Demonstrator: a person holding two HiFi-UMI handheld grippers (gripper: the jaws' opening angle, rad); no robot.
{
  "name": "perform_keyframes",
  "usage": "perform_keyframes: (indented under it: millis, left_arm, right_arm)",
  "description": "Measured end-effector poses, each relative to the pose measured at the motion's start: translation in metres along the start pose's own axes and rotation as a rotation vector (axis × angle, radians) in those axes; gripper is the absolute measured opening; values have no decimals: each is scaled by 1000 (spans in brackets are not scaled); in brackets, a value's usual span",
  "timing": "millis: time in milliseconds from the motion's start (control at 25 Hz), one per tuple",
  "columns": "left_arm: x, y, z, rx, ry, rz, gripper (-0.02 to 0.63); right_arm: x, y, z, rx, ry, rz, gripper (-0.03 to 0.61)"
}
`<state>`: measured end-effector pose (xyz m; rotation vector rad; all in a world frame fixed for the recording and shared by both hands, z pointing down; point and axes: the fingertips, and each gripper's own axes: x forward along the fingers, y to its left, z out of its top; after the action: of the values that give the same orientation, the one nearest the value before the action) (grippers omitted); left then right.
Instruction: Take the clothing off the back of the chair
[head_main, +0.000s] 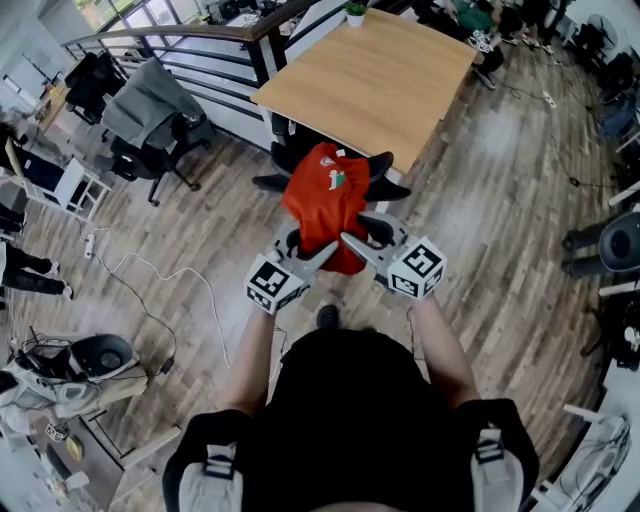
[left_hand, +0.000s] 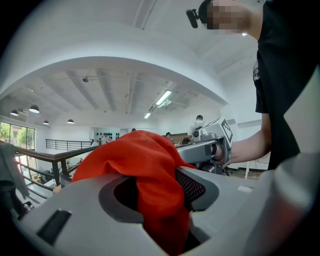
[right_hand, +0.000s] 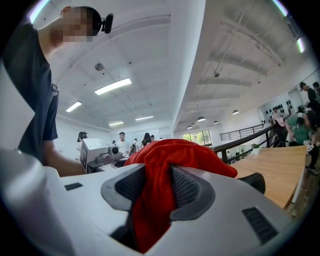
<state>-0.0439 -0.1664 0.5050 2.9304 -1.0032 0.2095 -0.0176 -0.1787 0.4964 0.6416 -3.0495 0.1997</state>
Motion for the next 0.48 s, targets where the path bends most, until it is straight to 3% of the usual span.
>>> perform_keyframes:
  millis: [480]
  left_arm:
    - [-14,-60,38,66,-33,97,190]
  right_arm:
    - [-50,41,35,-49,-69,79,155]
